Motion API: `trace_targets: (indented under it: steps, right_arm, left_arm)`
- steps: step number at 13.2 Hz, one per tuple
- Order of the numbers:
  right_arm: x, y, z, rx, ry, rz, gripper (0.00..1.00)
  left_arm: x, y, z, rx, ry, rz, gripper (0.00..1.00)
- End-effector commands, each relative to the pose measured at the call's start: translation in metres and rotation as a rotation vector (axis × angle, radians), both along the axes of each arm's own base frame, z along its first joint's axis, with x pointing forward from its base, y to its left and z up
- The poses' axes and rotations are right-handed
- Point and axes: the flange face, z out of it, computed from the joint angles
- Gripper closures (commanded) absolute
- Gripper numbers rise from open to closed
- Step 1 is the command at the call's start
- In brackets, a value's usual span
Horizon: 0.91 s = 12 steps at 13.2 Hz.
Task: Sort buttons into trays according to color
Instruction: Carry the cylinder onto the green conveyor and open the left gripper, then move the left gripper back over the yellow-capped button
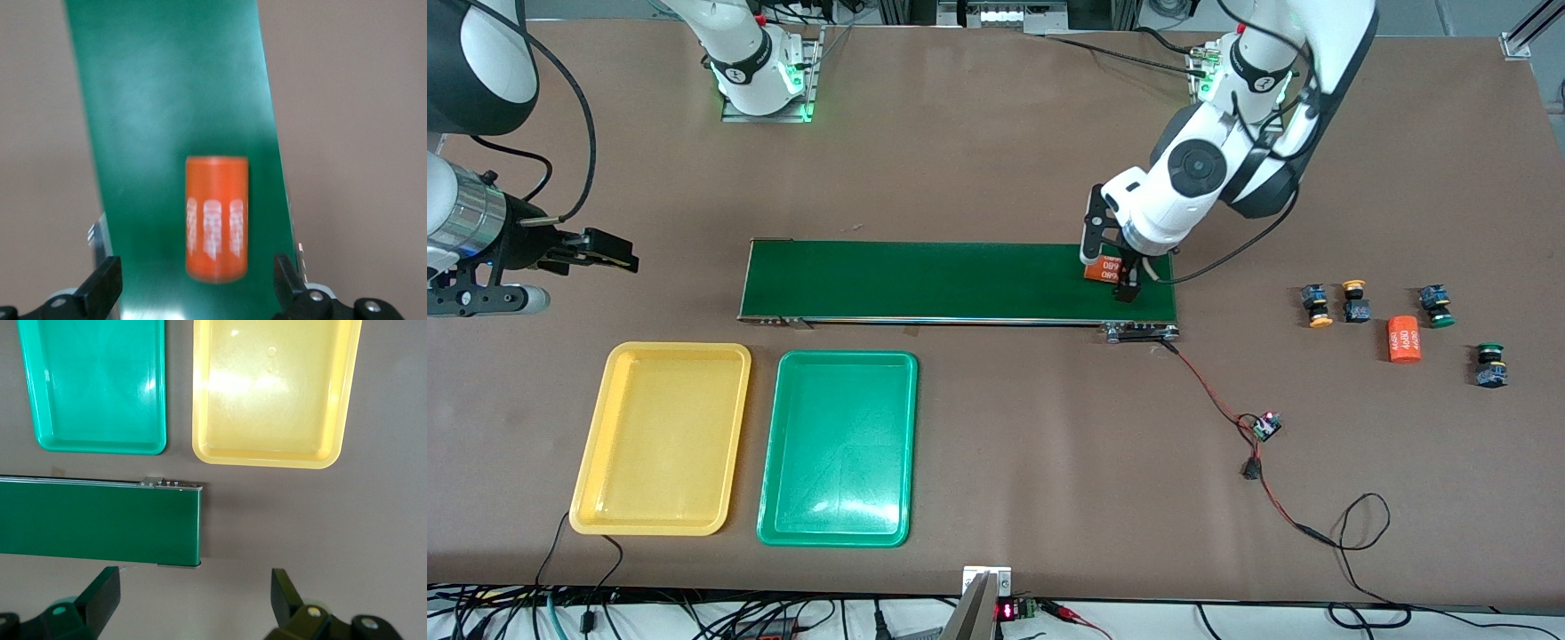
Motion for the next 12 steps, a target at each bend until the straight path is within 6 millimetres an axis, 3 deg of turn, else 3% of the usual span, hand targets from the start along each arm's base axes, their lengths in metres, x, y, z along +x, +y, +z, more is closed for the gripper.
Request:
trace_targets:
  steps: [1,2,5,7,8,9,12]
  right_arm:
    - [0.003,-0.002,0.003,0.019,-0.025,-0.014,0.0]
    - [0.004,0.0,0.003,0.019,-0.033,-0.013,0.0]
    - [0.007,0.0,0.002,0.024,-0.045,-0.018,0.0]
    - [0.007,0.0,0.002,0.024,-0.045,-0.019,0.0]
    - [0.007,0.0,0.001,0.024,-0.043,-0.018,0.0]
    - [0.007,0.0,0.001,0.024,-0.043,-0.018,0.0]
    - [0.009,-0.012,-0.002,0.026,-0.041,-0.023,0.0]
  left_arm:
    - [0.022,0.054,0.041,0.028,-0.006,0.086,0.0]
    - [0.034,0.076,0.045,0.027,-0.002,0.128,0.0]
    - [0.061,0.141,0.031,0.022,0.018,0.249,0.0]
    - [0.081,0.199,0.023,0.01,0.034,0.359,0.0]
    - [0.087,0.22,0.021,0.01,0.044,0.4,0.0]
    - [0.088,0.227,0.021,0.02,0.051,0.405,0.0]
    - [0.094,0.295,-0.007,0.05,0.094,0.571,0.0]
